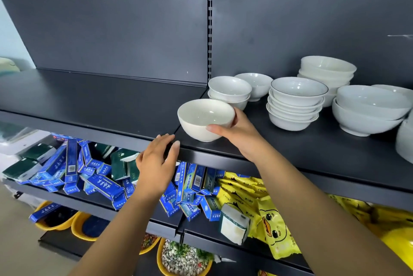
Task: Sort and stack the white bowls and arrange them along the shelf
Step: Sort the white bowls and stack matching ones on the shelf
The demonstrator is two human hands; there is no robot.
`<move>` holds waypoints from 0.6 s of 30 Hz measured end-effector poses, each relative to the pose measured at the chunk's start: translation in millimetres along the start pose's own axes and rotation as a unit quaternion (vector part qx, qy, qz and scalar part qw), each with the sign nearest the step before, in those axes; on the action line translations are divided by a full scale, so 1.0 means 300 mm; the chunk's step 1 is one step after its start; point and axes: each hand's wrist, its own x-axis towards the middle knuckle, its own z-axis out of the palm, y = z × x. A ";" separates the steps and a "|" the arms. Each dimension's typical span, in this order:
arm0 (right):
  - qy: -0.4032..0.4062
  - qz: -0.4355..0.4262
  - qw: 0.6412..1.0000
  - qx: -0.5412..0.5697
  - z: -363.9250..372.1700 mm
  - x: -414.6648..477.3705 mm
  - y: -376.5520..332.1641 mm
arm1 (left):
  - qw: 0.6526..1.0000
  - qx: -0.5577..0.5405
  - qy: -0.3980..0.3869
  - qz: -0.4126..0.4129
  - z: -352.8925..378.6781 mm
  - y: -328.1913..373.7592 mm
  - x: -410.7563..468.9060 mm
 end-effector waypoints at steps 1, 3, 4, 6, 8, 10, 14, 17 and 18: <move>-0.002 0.002 1.000 0.010 -0.017 -0.016 -0.004 | 0.999 -0.032 -0.008 -0.005 -0.003 0.020 0.003; -0.010 0.016 0.998 0.052 -0.049 -0.054 -0.018 | 0.994 -0.099 -0.046 -0.001 -0.009 0.080 0.001; -0.017 0.031 0.996 0.082 -0.061 -0.072 -0.026 | 0.987 -0.144 -0.075 0.004 -0.005 0.113 0.001; -0.019 0.060 0.991 0.119 -0.080 -0.101 -0.044 | 0.966 -0.229 -0.119 0.021 0.019 0.179 0.006; -0.001 0.076 0.991 0.109 -0.092 -0.124 -0.068 | 0.954 -0.281 -0.108 0.014 0.052 0.236 0.024; 0.013 0.070 0.993 0.099 -0.105 -0.143 -0.097 | 0.943 -0.322 -0.080 -0.010 0.080 0.286 0.034; 0.030 0.034 0.994 0.096 -0.135 -0.180 -0.147 | 0.912 -0.402 -0.071 -0.033 0.112 0.368 0.041; 0.043 0.001 0.996 0.083 -0.158 -0.208 -0.172 | 0.885 -0.450 -0.111 -0.036 0.133 0.408 0.038; 0.048 -0.008 0.995 0.082 -0.170 -0.216 -0.180 | 0.881 -0.456 -0.122 -0.035 0.143 0.423 0.036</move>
